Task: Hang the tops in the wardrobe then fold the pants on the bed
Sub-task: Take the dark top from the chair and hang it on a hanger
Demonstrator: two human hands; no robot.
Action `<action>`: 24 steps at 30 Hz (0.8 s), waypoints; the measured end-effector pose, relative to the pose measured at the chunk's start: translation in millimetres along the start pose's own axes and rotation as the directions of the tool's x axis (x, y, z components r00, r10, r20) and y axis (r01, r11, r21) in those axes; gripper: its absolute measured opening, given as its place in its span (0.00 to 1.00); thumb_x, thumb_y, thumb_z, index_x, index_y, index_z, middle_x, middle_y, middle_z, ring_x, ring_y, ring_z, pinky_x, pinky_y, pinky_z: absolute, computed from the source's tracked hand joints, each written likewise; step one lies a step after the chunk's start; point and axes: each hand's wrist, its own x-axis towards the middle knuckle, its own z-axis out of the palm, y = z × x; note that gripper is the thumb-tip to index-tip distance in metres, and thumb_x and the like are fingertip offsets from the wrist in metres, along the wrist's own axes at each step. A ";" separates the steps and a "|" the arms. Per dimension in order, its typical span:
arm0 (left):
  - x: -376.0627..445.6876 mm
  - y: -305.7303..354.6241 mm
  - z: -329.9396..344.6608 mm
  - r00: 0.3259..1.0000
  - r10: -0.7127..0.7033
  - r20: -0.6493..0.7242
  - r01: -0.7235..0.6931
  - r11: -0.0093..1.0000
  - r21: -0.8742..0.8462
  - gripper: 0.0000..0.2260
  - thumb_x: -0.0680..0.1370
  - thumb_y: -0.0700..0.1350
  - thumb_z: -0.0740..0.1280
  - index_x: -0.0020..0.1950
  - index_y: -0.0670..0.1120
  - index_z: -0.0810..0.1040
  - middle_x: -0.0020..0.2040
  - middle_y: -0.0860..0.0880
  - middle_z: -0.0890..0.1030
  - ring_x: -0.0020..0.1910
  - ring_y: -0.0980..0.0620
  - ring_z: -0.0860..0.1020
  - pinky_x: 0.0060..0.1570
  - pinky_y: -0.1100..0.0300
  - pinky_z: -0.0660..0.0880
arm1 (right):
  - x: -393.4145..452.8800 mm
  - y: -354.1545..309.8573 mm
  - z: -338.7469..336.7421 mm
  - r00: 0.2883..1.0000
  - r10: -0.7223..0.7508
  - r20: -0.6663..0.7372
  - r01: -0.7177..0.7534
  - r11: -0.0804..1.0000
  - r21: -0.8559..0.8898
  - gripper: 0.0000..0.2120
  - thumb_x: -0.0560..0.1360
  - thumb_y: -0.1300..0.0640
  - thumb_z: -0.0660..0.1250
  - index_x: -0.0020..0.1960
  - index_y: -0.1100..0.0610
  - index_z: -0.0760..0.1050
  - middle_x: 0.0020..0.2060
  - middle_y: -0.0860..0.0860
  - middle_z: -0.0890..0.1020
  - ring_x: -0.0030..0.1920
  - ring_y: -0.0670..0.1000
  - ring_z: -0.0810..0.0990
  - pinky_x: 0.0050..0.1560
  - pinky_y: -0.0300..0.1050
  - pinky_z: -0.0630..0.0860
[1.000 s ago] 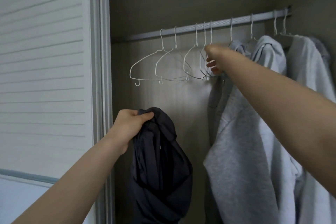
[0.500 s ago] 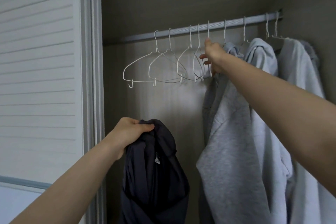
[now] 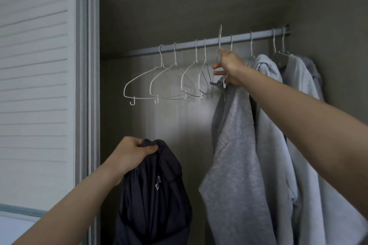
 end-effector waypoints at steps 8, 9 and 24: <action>-0.8 -8.6 10.6 1.000 -0.019 0.014 0.019 1.000 0.005 0.12 0.76 0.45 0.72 0.46 0.35 0.84 0.43 0.38 0.84 0.44 0.43 0.83 0.43 0.58 0.75 | -44.6 -10.4 -1.2 0.997 -0.075 -0.010 0.075 0.988 0.137 0.17 0.82 0.42 0.46 0.63 0.50 0.63 0.38 0.52 0.78 0.33 0.48 0.76 0.36 0.44 0.73; -0.5 -8.7 13.3 1.000 -0.018 0.011 0.018 1.000 0.009 0.12 0.76 0.45 0.72 0.46 0.35 0.84 0.43 0.38 0.84 0.43 0.43 0.83 0.43 0.58 0.75 | -55.0 -10.6 -3.5 0.994 -0.105 -0.020 0.107 0.985 0.134 0.15 0.82 0.43 0.47 0.60 0.50 0.64 0.36 0.51 0.78 0.31 0.48 0.75 0.35 0.43 0.72; 8.7 20.0 32.8 0.990 -0.035 -0.136 0.023 0.996 -0.091 0.04 0.77 0.43 0.70 0.45 0.43 0.82 0.39 0.45 0.83 0.37 0.50 0.81 0.34 0.62 0.74 | -211.9 33.5 -100.2 0.870 -0.493 0.003 0.382 0.678 0.629 0.14 0.82 0.51 0.52 0.38 0.51 0.63 0.26 0.47 0.74 0.25 0.49 0.70 0.36 0.49 0.75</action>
